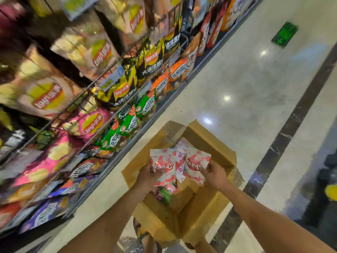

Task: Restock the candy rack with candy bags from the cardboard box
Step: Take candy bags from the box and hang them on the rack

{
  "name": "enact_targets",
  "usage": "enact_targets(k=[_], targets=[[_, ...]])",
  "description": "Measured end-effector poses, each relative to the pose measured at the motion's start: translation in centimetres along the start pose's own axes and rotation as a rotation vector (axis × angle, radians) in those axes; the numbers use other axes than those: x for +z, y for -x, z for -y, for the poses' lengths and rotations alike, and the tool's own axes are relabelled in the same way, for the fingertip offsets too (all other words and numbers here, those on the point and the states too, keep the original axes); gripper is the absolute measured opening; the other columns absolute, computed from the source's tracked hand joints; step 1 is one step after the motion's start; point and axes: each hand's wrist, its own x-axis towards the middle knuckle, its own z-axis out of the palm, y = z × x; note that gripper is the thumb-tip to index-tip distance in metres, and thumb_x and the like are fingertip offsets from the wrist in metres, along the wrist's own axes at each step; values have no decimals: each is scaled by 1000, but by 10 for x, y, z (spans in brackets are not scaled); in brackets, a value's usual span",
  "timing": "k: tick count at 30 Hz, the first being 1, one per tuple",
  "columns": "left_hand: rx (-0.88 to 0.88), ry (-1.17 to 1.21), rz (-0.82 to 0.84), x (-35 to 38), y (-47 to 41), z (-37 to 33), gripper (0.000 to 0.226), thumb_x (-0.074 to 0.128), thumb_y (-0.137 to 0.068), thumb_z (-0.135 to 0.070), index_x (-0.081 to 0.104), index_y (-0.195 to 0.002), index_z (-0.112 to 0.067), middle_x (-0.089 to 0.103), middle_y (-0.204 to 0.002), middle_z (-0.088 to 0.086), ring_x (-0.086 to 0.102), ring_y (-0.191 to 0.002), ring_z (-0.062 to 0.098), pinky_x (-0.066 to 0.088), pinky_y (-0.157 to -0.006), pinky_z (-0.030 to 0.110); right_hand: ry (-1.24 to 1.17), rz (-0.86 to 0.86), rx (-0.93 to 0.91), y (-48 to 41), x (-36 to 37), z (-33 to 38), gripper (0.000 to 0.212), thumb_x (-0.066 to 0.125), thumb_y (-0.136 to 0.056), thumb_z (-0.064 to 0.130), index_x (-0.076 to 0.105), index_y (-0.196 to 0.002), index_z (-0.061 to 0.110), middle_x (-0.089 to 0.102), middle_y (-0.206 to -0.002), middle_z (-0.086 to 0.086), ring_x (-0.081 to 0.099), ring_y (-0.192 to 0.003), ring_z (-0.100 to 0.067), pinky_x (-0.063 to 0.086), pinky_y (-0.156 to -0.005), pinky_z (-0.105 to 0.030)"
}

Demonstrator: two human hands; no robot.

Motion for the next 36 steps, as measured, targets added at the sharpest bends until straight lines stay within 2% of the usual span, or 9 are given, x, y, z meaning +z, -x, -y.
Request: enact_targets(k=[4,7,9,12,14,17,23,28,36], targets=[[95,-29,43,-28,74,-43,32,78,-94,-31,67,-123,-28,76,-116,-11,73,-108,11,62,-94,38,-351,-85,62,87,-26,57,25,64,-99,40,74,-101,17,76,-100,-15,71,-96,-37,57,-86,-49],[138,37,105,-50,133,-67,38,76,-96,-23,66,-132,-19,76,-122,2,74,-112,24,60,-96,54,-483,-187,51,159,-39,93,31,58,-103,37,74,-90,13,76,-78,-7,71,-76,-34,59,-73,-42],[181,68,145,-62,172,-78,39,72,-98,-18,64,-135,-17,77,-122,4,74,-111,25,62,-90,49,-568,-213,57,201,-40,104,30,55,-102,45,73,-94,22,76,-82,1,72,-80,-26,60,-81,-48],[231,79,161,-71,228,-88,20,69,-100,-17,65,-115,-30,78,-101,-13,76,-85,6,61,-73,31,-696,-268,53,249,-36,104,42,51,-94,66,72,-103,31,76,-97,5,71,-93,-24,56,-93,-59],[243,60,113,-78,254,-89,18,70,-100,-19,64,-105,-35,75,-100,-18,74,-90,4,61,-86,34,-747,-260,4,275,-30,105,46,48,-95,70,72,-114,36,77,-110,3,74,-103,-26,54,-97,-58],[281,61,169,-84,290,-88,15,68,-101,-19,69,-114,-28,79,-112,-11,75,-106,14,57,-101,48,-900,-307,7,319,-29,119,34,51,-103,46,71,-120,25,77,-114,-6,74,-104,-31,54,-99,-58],[338,92,157,-81,348,-72,28,67,-101,-13,66,-127,-22,79,-114,-3,77,-105,21,61,-94,48,-922,-308,-7,381,-25,122,35,46,-107,38,63,-128,15,78,-111,-6,76,-99,-29,58,-95,-55],[387,117,121,-80,395,-36,29,70,-100,-19,66,-127,-26,79,-116,-4,76,-106,19,58,-100,50,-800,-315,-113,427,-15,110,39,42,-107,45,62,-128,18,79,-108,-1,78,-93,-23,62,-87,-52],[486,209,14,-79,491,38,30,71,-99,-22,65,-128,-23,79,-116,-6,76,-104,15,61,-95,43,-784,-199,-303,517,10,98,43,42,-105,52,62,-130,23,78,-113,0,77,-98,-23,61,-90,-49]])
